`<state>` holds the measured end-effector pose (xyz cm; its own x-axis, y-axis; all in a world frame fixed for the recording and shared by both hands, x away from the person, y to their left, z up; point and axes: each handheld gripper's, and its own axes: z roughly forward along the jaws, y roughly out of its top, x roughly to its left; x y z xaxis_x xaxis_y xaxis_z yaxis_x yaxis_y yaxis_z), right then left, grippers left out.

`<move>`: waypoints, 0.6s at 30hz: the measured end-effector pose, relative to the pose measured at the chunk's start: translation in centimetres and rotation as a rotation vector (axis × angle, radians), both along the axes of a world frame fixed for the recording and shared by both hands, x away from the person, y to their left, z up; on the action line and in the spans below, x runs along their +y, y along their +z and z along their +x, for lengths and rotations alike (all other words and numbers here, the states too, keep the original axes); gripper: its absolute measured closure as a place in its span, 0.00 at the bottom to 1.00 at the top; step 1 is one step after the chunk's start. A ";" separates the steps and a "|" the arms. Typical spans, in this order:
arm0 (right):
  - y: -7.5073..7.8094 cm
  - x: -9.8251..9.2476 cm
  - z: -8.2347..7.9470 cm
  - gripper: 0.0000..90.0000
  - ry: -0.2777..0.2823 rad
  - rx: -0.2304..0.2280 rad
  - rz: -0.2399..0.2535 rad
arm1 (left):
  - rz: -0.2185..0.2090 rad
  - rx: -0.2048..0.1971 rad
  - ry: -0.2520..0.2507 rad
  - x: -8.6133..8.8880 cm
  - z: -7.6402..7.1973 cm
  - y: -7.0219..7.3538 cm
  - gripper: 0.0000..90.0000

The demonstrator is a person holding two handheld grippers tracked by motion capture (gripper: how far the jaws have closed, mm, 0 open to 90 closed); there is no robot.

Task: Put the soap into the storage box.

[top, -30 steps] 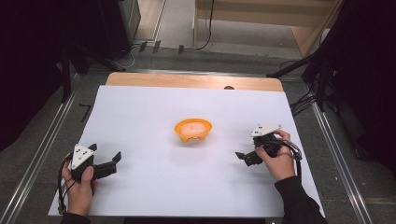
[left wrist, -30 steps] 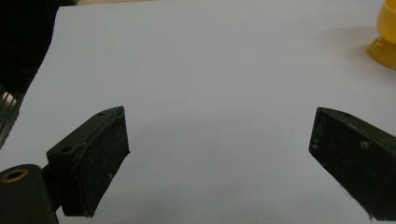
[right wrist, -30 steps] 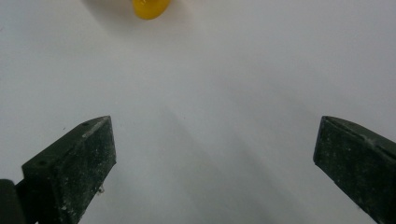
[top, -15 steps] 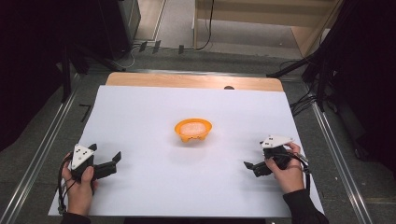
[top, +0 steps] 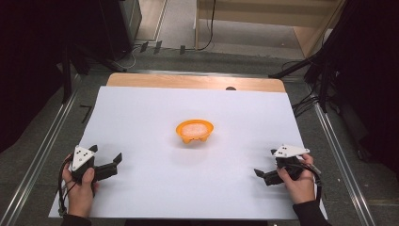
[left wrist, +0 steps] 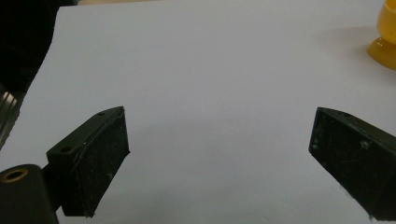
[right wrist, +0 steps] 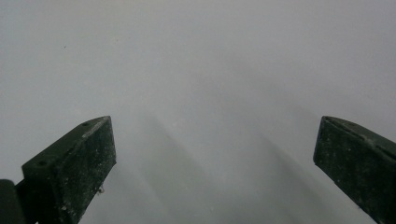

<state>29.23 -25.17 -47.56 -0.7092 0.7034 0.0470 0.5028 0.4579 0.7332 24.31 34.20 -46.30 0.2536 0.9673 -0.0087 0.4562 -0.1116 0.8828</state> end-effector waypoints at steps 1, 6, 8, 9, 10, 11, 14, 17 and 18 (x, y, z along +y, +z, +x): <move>-0.1 -0.2 -0.2 0.00 -0.005 -0.001 0.005 | 0.000 0.000 -0.001 0.0 0.0 0.0 0.06; -0.3 -1.5 -1.0 0.00 -0.034 -0.011 0.023 | 0.001 0.001 -0.001 0.0 0.0 0.0 0.06; -0.3 -1.7 -1.1 0.00 -0.037 -0.012 0.024 | 0.003 0.002 -0.001 0.0 0.0 0.0 0.06; -0.4 -1.9 -1.2 0.00 -0.041 -0.012 0.028 | 0.002 0.002 0.000 0.0 0.0 0.0 0.06; -0.4 -2.0 -1.3 0.00 -0.045 -0.011 0.029 | 0.001 0.002 -0.001 0.0 0.0 0.0 0.06; -0.4 -2.2 -1.4 0.00 -0.048 -0.014 0.031 | 0.001 0.001 0.000 0.0 0.0 0.0 0.06; -0.4 -2.7 -1.7 0.00 -0.061 -0.014 0.039 | 0.001 0.001 0.000 0.0 0.0 0.0 0.06; -0.6 -3.3 -2.1 0.00 -0.071 -0.014 0.038 | 0.001 0.001 -0.001 0.0 0.0 0.0 0.06; -0.7 -3.4 -2.1 0.00 -0.071 -0.017 0.038 | 0.000 0.001 -0.001 0.0 0.0 0.0 0.06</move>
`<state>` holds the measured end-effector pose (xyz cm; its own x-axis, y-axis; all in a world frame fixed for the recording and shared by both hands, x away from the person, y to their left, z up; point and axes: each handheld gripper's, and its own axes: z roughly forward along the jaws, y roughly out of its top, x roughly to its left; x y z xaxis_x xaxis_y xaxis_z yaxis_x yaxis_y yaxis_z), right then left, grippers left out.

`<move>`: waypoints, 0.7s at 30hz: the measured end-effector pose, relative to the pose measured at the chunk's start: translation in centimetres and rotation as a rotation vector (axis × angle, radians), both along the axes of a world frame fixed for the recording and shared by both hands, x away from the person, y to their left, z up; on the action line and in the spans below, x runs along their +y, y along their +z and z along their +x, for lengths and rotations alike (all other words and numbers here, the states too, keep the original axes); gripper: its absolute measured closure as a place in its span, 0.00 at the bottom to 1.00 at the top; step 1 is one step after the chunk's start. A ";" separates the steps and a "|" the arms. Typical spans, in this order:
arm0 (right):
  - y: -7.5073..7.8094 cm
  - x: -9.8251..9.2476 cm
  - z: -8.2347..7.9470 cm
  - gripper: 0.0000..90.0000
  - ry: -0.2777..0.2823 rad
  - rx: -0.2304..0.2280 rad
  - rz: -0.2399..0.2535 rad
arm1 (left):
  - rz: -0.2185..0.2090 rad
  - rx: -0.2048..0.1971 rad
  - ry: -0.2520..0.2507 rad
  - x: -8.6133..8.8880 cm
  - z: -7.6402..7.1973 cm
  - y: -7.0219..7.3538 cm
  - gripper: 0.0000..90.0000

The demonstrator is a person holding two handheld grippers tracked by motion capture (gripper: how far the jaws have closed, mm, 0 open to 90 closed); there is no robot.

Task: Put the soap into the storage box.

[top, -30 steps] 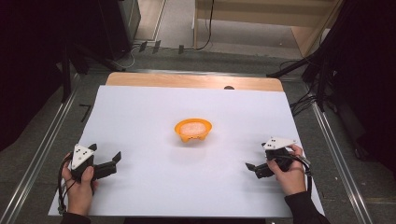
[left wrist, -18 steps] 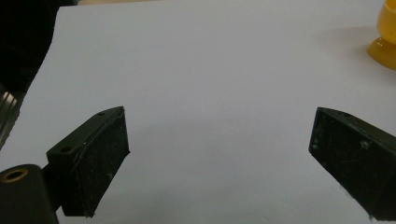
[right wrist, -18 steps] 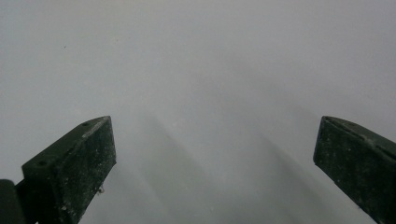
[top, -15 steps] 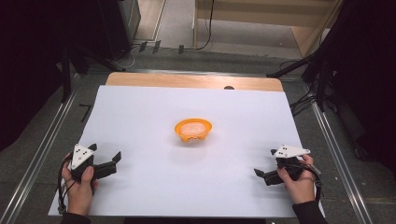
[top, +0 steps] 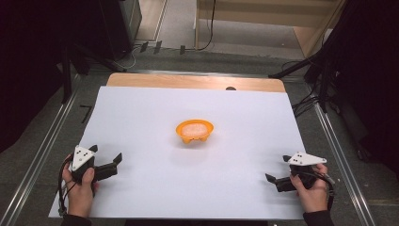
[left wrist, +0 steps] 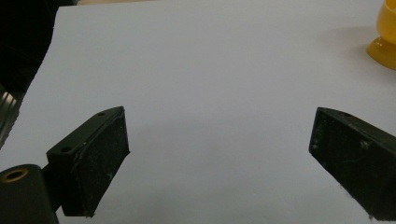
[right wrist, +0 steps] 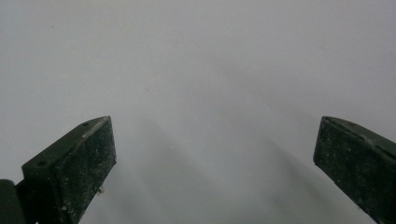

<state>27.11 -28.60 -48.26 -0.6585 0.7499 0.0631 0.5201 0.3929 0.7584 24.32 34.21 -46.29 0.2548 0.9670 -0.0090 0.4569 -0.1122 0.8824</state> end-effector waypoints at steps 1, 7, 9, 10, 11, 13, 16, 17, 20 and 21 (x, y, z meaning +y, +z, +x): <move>0.0 0.0 0.0 0.00 0.000 0.000 0.000 | 0.000 0.000 0.000 0.0 0.0 0.0 0.06; 0.0 -0.9 -0.5 0.00 -0.024 -0.005 0.010 | -0.001 0.001 -0.001 0.0 0.0 0.0 0.06; -0.1 -1.2 -0.6 0.00 -0.030 -0.012 0.013 | -0.002 0.000 0.000 0.0 0.0 0.0 0.06; -0.1 -1.3 -0.7 0.00 -0.028 -0.014 0.009 | 0.000 0.001 -0.001 0.0 0.0 0.0 0.06; -0.1 -1.6 -0.9 0.00 -0.035 -0.012 0.013 | 0.000 0.000 -0.001 0.0 0.0 0.0 0.06; -0.1 -1.6 -0.9 0.00 -0.039 -0.015 0.013 | -0.001 -0.001 -0.001 0.0 0.0 0.0 0.06; -0.2 -2.1 -1.1 0.00 -0.048 -0.015 0.016 | -0.003 -0.003 -0.001 0.0 0.0 0.0 0.06; -0.3 -2.2 -1.2 0.00 -0.050 -0.016 0.017 | -0.005 -0.003 -0.001 0.0 0.0 0.0 0.06; -0.3 -2.6 -1.5 0.00 -0.059 -0.012 0.023 | -0.004 -0.004 -0.001 0.0 0.0 0.0 0.06; -0.3 -2.8 -1.6 0.00 -0.061 -0.013 0.024 | -0.004 -0.004 -0.001 0.0 0.0 0.0 0.06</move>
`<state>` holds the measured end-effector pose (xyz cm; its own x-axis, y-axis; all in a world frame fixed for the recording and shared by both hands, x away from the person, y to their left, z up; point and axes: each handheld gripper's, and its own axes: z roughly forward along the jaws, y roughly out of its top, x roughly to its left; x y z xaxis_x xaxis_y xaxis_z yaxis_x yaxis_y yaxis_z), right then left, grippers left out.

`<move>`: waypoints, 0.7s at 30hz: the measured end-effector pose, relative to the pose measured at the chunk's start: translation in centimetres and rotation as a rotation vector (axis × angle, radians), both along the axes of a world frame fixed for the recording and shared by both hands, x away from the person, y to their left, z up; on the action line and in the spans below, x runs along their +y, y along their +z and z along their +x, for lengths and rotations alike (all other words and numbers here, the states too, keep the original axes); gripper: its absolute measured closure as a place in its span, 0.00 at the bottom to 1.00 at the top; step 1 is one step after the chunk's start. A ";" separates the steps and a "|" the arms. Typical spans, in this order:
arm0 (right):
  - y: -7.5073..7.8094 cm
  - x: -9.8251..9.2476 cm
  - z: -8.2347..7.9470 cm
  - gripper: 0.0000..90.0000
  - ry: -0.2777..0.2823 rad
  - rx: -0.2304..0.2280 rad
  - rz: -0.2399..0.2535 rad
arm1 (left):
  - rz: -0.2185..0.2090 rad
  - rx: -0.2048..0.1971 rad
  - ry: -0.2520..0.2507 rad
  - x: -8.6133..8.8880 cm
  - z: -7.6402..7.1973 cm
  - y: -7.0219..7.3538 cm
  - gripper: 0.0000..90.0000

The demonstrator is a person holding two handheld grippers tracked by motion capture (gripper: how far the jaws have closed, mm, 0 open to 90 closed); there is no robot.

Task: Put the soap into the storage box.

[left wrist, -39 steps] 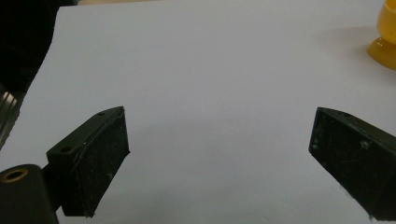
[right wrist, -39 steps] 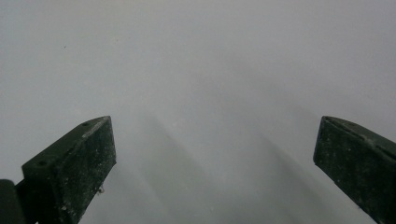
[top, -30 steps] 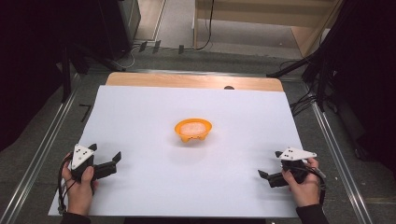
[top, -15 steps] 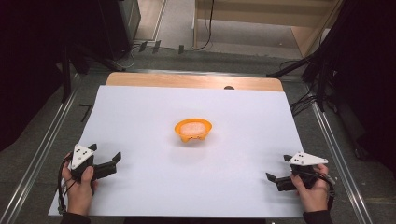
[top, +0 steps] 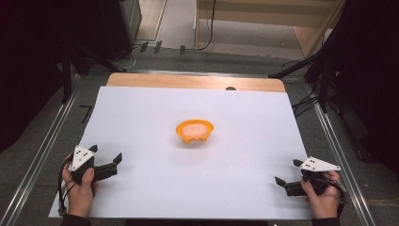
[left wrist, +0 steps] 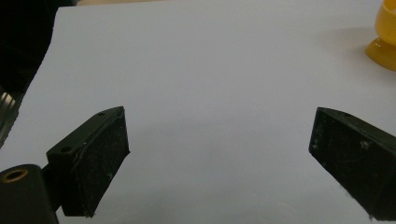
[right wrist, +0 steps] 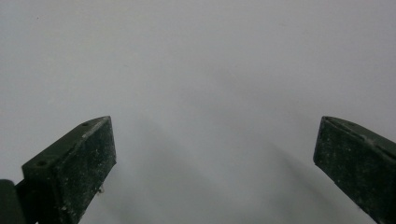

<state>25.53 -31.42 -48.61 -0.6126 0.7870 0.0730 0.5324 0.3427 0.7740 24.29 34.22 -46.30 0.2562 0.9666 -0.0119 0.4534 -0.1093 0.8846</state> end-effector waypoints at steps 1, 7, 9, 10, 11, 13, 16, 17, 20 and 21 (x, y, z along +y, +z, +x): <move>0.0 -0.2 -0.1 0.00 -0.003 -0.003 -0.001 | 0.001 0.000 0.000 0.0 0.0 0.0 0.06; 0.0 -1.3 -0.7 0.00 -0.036 -0.011 0.014 | -0.002 -0.001 0.000 0.0 0.0 0.0 0.06; 0.0 -1.6 -0.9 0.00 -0.040 -0.015 0.014 | -0.003 -0.001 0.000 0.0 0.0 0.0 0.06; -0.1 -1.8 -1.0 0.00 -0.045 -0.013 0.014 | -0.003 -0.002 -0.001 0.0 0.0 0.0 0.06; -0.1 -2.1 -1.1 0.00 -0.051 -0.012 0.017 | -0.002 0.000 0.000 0.0 0.0 0.0 0.06; -0.1 -2.2 -1.2 0.00 -0.052 -0.016 0.016 | -0.003 -0.001 0.000 0.0 0.0 0.0 0.06; -0.2 -2.5 -1.4 0.00 -0.062 -0.013 0.024 | -0.003 0.000 -0.001 0.0 0.0 0.0 0.06; -0.2 -2.6 -1.5 0.00 -0.062 -0.013 0.026 | -0.004 0.000 -0.001 0.0 0.0 0.0 0.06; -0.2 -2.8 -1.7 0.00 -0.065 -0.017 0.024 | -0.004 0.000 -0.001 0.0 0.0 0.0 0.06; -0.2 -2.9 -1.8 0.00 -0.068 -0.018 0.025 | -0.005 0.000 -0.001 0.0 0.0 0.0 0.06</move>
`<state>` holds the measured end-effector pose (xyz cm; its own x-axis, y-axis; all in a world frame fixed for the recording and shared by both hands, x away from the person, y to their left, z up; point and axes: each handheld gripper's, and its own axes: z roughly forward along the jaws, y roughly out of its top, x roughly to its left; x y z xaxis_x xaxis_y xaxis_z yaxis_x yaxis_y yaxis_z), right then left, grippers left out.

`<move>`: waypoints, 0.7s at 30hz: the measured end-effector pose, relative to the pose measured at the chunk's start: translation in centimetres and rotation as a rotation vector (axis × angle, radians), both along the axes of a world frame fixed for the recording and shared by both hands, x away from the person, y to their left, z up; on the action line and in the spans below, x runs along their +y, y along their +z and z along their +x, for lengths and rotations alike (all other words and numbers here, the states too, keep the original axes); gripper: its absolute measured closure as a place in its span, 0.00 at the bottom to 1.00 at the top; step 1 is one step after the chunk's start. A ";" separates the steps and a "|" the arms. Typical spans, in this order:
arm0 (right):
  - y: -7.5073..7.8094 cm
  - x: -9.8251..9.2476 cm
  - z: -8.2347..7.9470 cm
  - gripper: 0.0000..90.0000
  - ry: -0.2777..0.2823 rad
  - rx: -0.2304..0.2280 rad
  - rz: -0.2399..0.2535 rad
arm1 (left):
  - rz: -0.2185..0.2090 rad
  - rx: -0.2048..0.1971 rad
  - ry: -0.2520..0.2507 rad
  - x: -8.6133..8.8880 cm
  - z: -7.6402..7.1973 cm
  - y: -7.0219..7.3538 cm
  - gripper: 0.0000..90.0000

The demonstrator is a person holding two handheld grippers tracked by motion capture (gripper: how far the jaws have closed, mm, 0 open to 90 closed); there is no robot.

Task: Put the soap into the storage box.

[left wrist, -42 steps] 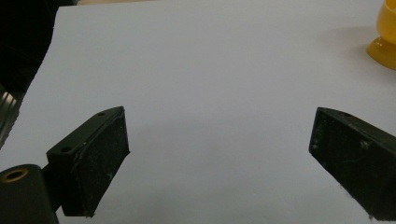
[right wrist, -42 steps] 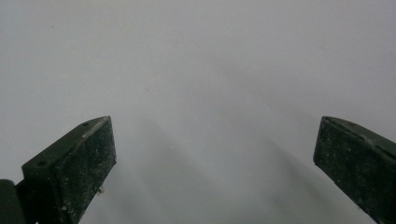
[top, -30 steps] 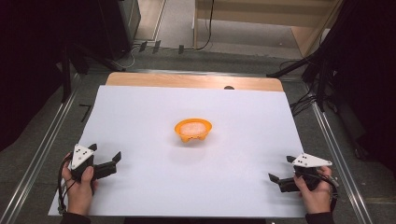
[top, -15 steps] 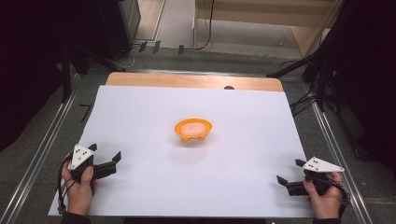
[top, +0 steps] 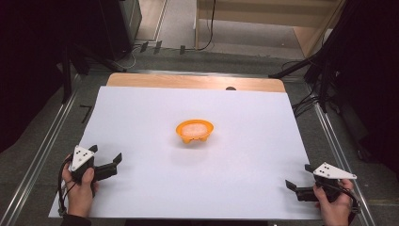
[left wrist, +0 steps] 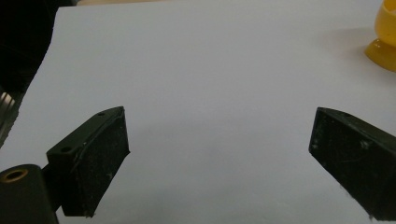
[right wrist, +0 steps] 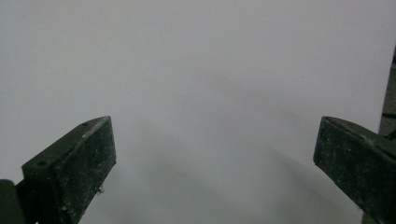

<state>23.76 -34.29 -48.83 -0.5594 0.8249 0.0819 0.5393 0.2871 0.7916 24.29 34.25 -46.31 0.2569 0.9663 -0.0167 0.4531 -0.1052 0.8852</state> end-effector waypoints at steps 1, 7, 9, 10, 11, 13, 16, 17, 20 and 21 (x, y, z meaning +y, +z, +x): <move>0.0 -0.1 -0.1 0.00 -0.007 0.001 0.001 | 0.000 0.000 0.001 0.0 0.0 0.0 0.06; 0.0 -0.7 -0.6 0.00 -0.019 -0.012 0.009 | 0.000 0.000 0.001 0.0 0.0 0.0 0.06; 0.0 -0.8 -0.8 0.00 -0.020 -0.013 0.015 | -0.001 0.000 0.001 0.0 0.0 0.0 0.06; 0.0 -0.8 -0.8 0.00 -0.020 -0.013 0.015 | -0.001 0.000 0.001 0.0 0.0 0.0 0.06; -0.1 -0.9 -0.8 0.00 -0.017 -0.010 0.019 | -0.001 0.001 0.000 0.0 0.0 0.0 0.06; -0.2 -0.9 -0.8 0.00 -0.015 -0.006 0.018 | 0.000 0.001 0.000 0.0 0.0 0.0 0.06; -0.3 -0.8 -0.8 0.00 -0.012 0.002 0.008 | 0.000 0.001 -0.001 0.0 0.0 0.0 0.06; -0.4 -0.7 -0.8 0.00 -0.016 -0.009 -0.004 | -0.002 0.001 -0.001 0.0 0.0 0.0 0.06; -0.3 -0.7 -1.0 0.00 -0.030 -0.025 -0.009 | 0.000 0.002 -0.003 0.0 0.0 0.0 0.06; -0.1 -0.8 -1.1 0.00 -0.039 -0.037 0.002 | 0.001 0.003 -0.003 0.0 0.0 0.0 0.06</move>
